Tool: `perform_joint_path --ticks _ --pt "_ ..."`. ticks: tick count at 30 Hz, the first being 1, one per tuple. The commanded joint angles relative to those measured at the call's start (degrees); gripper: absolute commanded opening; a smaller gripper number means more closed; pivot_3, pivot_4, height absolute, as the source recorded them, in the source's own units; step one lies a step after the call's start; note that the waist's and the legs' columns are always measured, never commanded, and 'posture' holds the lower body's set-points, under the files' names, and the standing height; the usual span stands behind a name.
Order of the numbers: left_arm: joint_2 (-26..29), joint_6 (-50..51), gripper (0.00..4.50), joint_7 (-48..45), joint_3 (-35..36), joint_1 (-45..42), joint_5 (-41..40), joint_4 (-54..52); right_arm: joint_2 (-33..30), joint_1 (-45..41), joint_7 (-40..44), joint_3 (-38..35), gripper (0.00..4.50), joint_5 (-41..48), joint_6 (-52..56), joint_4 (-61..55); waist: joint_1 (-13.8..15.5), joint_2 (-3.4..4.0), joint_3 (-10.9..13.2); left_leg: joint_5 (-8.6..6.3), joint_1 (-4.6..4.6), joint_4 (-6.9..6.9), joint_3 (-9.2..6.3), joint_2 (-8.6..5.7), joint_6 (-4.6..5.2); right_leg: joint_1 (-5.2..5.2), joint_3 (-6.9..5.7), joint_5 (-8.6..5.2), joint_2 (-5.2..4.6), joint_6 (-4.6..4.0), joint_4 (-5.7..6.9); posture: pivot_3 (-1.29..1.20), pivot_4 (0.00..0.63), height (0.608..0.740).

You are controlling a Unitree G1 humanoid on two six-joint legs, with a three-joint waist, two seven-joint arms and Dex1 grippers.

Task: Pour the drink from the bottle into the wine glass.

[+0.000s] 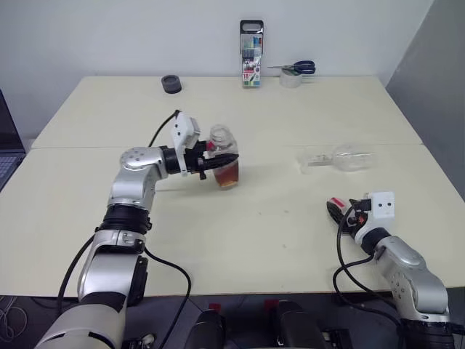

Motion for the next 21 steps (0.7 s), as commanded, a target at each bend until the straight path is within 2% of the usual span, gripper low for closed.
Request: perform_joint_path --ticks 1,4,10,12,16,21 --pt "1.56 1.16 1.73 3.57 3.2 0.34 -1.73 -3.67 -5.02 0.45 3.06 1.5 4.5 -1.74 2.49 0.1 0.09 0.0 0.0 0.0 0.0 0.01 -0.01 0.0 0.0 0.01 0.0 0.0 0.0 0.0 0.0 0.0 0.15 0.74" --pt "2.56 1.62 1.73 7.01 4.57 1.77 -1.17 -4.51 -12.56 1.3 6.18 4.57 4.5 -6.9 0.62 -0.91 0.23 -0.01 -0.01 0.0 -0.02 0.03 -0.03 -0.03 0.0 0.04 -0.03 0.0 -0.03 0.0 -0.03 0.0 0.15 0.74" --pt "4.86 0.07 1.73 17.06 7.26 3.81 1.43 -3.57 -21.17 -0.94 15.37 4.42 4.5 -4.44 -0.57 -5.97 0.43 -0.06 0.01 0.0 -0.05 0.03 -0.05 -0.02 0.01 0.04 -0.05 0.0 -0.04 0.01 -0.06 0.0 0.15 0.74" --pt "5.67 -0.54 1.73 20.41 8.0 3.85 2.4 -2.5 -21.46 -2.95 17.69 4.06 4.5 -2.35 -0.62 -7.49 0.37 -0.06 0.01 0.0 -0.04 0.03 -0.06 0.0 0.01 0.04 -0.07 0.0 -0.02 0.01 -0.05 0.0 0.15 0.74" --pt "8.19 -0.76 1.73 29.45 10.94 3.81 4.21 1.46 -18.1 -11.71 23.12 5.09 4.5 10.44 6.21 -13.74 -0.47 -0.05 0.01 0.0 0.02 0.01 -0.03 0.06 0.0 0.03 -0.03 0.0 0.0 0.01 -0.03 0.0 0.15 0.74" --pt "9.76 1.48 1.73 33.8 13.29 4.33 3.29 4.01 -11.68 -22.32 20.12 12.71 4.5 9.38 8.9 -12.26 -0.16 -0.08 0.0 0.01 -0.04 -0.01 -0.15 0.02 -0.01 0.01 -0.15 0.0 -0.02 0.0 -0.04 0.0 0.15 0.74"
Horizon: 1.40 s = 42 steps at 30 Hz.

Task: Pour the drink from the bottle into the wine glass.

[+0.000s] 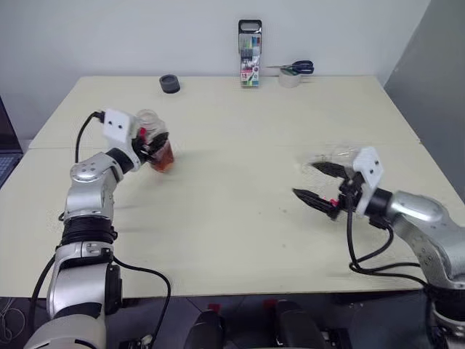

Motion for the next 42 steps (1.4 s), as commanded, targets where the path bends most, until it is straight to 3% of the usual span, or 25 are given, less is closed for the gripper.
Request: perform_joint_path --ticks 1,8,21,29,42 --pt "1.97 0.47 1.73 2.78 3.32 -0.4 -1.11 -0.22 3.61 -5.94 -2.14 5.13 4.5 -1.29 1.16 0.94 0.21 0.0 0.0 0.0 -0.03 0.02 0.02 -0.03 0.0 -0.02 0.01 0.0 -0.04 0.0 0.0 0.0 0.15 0.74" --pt "2.7 0.84 1.73 8.04 6.07 0.64 -0.83 1.27 12.51 -16.62 -3.05 15.8 4.5 -8.26 -1.53 10.19 0.49 -0.01 -0.01 0.11 -0.08 0.1 -0.01 -0.06 -0.2 -0.07 -0.01 0.0 -0.1 0.0 0.0 0.0 0.15 0.74" --pt "0.54 -4.59 1.73 8.32 7.1 3.26 -2.7 4.01 16.7 -18.41 -1.28 18.82 4.5 -12.17 -3.9 12.59 0.43 -0.05 -0.03 0.11 -0.08 0.06 -0.03 -0.06 -0.21 -0.11 -0.05 0.01 -0.13 -0.01 0.04 0.0 0.15 0.74" --pt "0.1 -5.01 4.38 9.14 7.25 3.6 -3.49 5.16 17.69 -18.34 -0.7 18.98 4.5 -12.99 -3.61 12.02 0.36 -0.05 -0.04 0.11 -0.07 0.08 -0.03 -0.06 -0.2 -0.11 -0.05 0.01 -0.13 -0.02 0.05 0.0 0.15 0.74" --pt "-1.68 -8.69 4.47 11.03 5.94 8.77 -1.61 2.31 17.12 -15.52 -1.18 20.99 4.5 -17.36 -8.0 12.77 0.35 -0.05 -0.04 0.1 -0.05 0.04 -0.02 -0.05 -0.2 -0.12 -0.03 0.01 -0.13 -0.02 0.04 0.0 0.15 0.74"
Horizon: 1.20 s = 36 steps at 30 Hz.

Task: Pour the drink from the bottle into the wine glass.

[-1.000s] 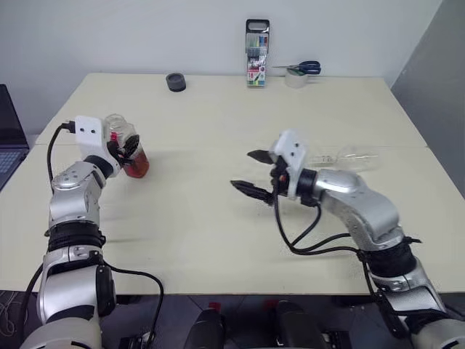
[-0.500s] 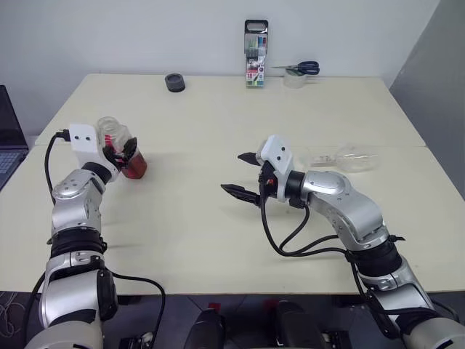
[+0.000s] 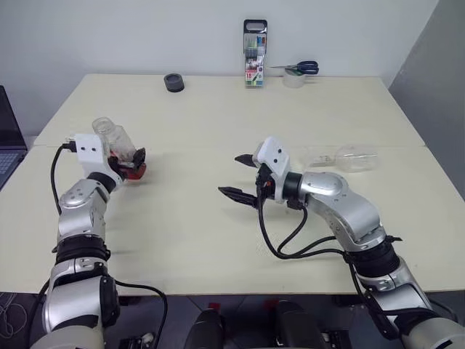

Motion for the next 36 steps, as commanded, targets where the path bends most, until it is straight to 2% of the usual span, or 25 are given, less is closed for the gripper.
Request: perform_joint_path --ticks 1,10,15,22,28,32,36 --pt "-0.17 -2.16 4.47 1.29 0.12 1.8 0.62 -3.07 -0.12 1.19 -0.67 0.82 4.5 -2.54 -3.92 -0.9 0.0 0.0 0.0 0.0 0.0 0.0 0.0 0.0 0.0 0.0 0.0 0.0 0.0 0.0 0.0 0.0 0.15 0.74" --pt "-2.01 -3.74 4.47 3.39 0.86 8.2 0.47 -7.49 -0.74 6.37 -1.25 1.0 4.5 -5.71 -6.71 -2.7 0.03 -0.02 -0.02 0.0 0.0 -0.01 0.02 0.0 0.01 0.0 0.02 0.0 -0.02 0.0 0.0 0.0 0.15 0.74" --pt "-2.91 -2.11 4.47 4.99 -0.08 17.55 1.61 -18.39 -2.27 10.65 -1.12 -1.64 4.5 -4.4 -4.83 -6.64 0.09 -0.02 -0.02 -0.02 0.02 -0.07 0.0 0.03 0.02 0.0 0.03 0.0 -0.06 0.0 -0.01 0.0 0.15 0.74" --pt "-4.9 3.94 4.47 -0.26 -4.87 30.55 -1.11 -36.08 -1.4 21.49 -6.95 -11.86 4.5 2.84 6.34 -18.06 0.49 -0.02 -0.03 -0.11 0.06 -0.15 0.0 0.1 0.18 0.05 0.06 0.0 -0.1 0.0 -0.05 0.0 0.15 0.74" --pt "-5.41 7.86 4.47 -10.36 -12.94 28.89 -3.96 -44.01 8.53 25.89 -18.89 -24.61 4.5 11.53 17.9 -21.21 1.4 -0.01 -0.04 -0.1 0.11 -0.14 0.06 0.03 0.18 0.13 0.05 -0.01 0.01 0.01 -0.04 0.0 0.15 0.74" --pt "-3.54 7.69 4.47 -18.95 -16.72 22.72 -4.83 -43.85 19.35 21.7 -30.34 -37.56 4.5 19.53 22.59 -17.31 1.34 0.0 -0.03 -0.08 0.18 -0.19 0.08 0.09 0.15 0.13 0.05 -0.01 0.12 0.01 -0.02 0.0 0.15 0.74" --pt "-2.97 9.24 4.47 -24.77 -17.9 17.2 -6.69 -41.26 23.91 18.12 -37.02 -43.39 4.5 22.26 21.57 -12.55 0.93 0.06 -0.06 -0.08 0.24 -0.27 0.17 0.11 0.15 0.11 0.12 -0.01 0.15 0.0 0.0 0.0 0.15 0.74"
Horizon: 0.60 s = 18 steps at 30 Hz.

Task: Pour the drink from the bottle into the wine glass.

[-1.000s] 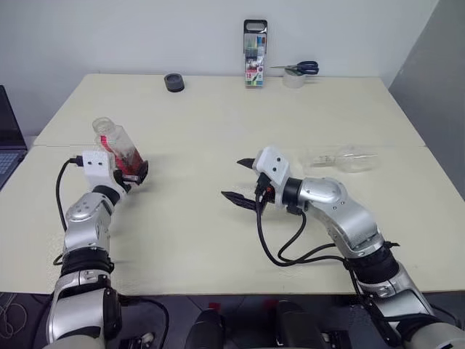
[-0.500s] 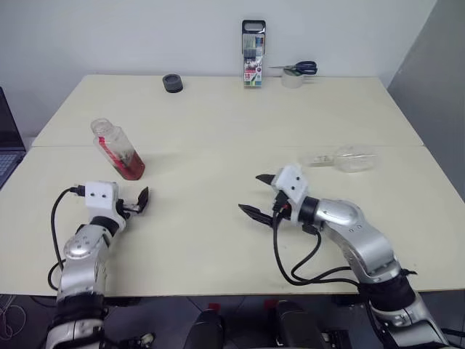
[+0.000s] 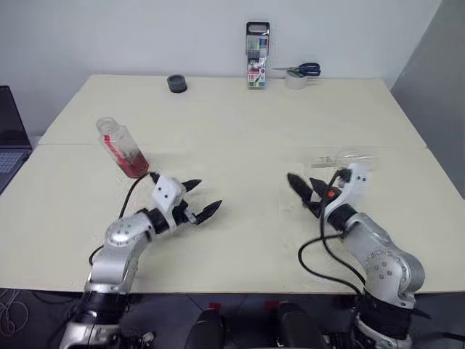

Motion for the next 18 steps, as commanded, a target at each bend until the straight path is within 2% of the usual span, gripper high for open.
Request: perform_joint_path --ticks 1,5,10,18 --pt "1.07 0.71 4.47 -5.29 -0.65 -2.65 -2.41 0.61 2.04 -2.79 -5.6 -3.63 4.5 2.69 -1.48 2.74 -0.35 0.02 0.0 0.0 0.0 -0.03 0.03 0.0 0.0 -0.01 0.02 0.0 0.0 0.0 -0.01 0.0 0.15 0.74" --pt "3.05 2.14 4.47 -13.13 -2.07 -6.04 -4.04 1.4 4.44 -8.71 -11.43 -8.28 4.5 6.13 -4.78 9.44 -1.09 0.07 0.03 0.0 -0.04 -0.03 0.09 -0.03 0.01 -0.06 0.08 0.0 -0.03 0.0 -0.02 0.0 0.15 0.74" --pt "5.93 4.0 4.47 -21.37 -3.71 -9.68 -5.09 2.89 3.4 -14.83 -14.39 -10.42 4.5 8.74 -9.16 17.92 -1.33 0.11 0.05 0.0 -0.02 -0.05 0.08 0.0 0.02 -0.06 0.06 0.0 0.01 -0.01 0.0 0.0 0.15 0.74" --pt "6.27 4.75 4.47 -23.43 -3.91 -13.57 -4.11 4.93 1.13 -19.93 -16.97 -11.06 4.5 9.32 -16.4 27.26 -1.69 0.17 0.08 0.0 -0.03 -0.05 0.11 -0.02 0.02 -0.06 0.09 0.0 0.0 -0.01 -0.01 0.0 0.15 0.74"
